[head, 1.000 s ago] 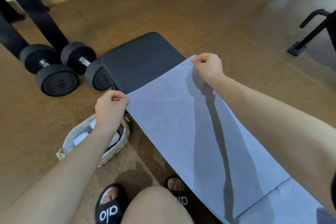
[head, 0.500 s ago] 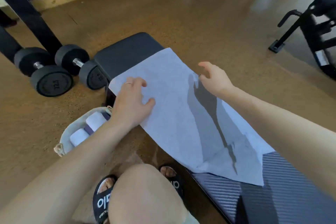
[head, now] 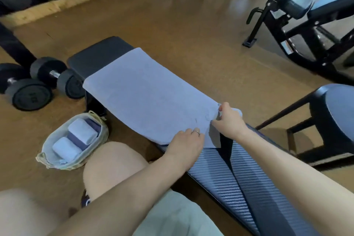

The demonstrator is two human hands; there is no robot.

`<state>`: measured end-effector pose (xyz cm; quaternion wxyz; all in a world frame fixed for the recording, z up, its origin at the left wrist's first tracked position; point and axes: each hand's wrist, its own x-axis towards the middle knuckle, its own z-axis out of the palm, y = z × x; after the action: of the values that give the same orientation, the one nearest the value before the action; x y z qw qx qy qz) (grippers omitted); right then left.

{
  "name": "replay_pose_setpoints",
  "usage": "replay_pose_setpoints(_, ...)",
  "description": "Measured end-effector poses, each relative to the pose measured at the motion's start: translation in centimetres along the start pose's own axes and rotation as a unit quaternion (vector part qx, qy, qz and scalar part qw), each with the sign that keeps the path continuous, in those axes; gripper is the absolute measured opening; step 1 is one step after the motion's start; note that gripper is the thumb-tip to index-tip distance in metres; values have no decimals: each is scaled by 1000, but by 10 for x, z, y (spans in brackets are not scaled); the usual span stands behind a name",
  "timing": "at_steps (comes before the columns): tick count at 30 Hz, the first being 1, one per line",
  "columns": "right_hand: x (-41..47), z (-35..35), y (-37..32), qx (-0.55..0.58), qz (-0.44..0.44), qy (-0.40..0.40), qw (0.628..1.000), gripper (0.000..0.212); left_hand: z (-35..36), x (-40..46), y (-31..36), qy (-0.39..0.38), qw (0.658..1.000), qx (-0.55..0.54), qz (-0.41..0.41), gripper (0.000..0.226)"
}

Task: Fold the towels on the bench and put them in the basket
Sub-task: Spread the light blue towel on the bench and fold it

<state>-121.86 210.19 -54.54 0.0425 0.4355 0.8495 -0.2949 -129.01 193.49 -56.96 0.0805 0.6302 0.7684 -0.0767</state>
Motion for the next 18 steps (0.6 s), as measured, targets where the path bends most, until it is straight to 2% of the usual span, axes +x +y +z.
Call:
replay_pose_setpoints(3,-10,1,3,138,41,-1,990,31,-3,-5,-1,-3,1000,11,15,22)
replay_pose_setpoints(6,-34,-15,6,219,75,-25,972,31,-19,-17,-5,-9,996,-86,26,16)
replay_pose_setpoints(8,-58,-25,14,255,78,-104,958,23,-28,-27,-9,-40,989,-135,44,10)
replay_pose_setpoints(11,-88,-26,34,234,91,-258,933,10,-33,-41,-11,-104,980,-153,78,10)
replay_pose_setpoints(14,-94,-30,55,167,114,-315,928,14,-29,-46,-11,-124,977,-152,83,11)
replay_pose_setpoints(16,-86,-36,61,113,118,-301,939,21,-27,-46,-10,-102,980,-153,79,12)
replay_pose_setpoints(18,-69,-40,66,58,106,-190,974,26,-27,-42,-5,-78,984,-145,72,18)
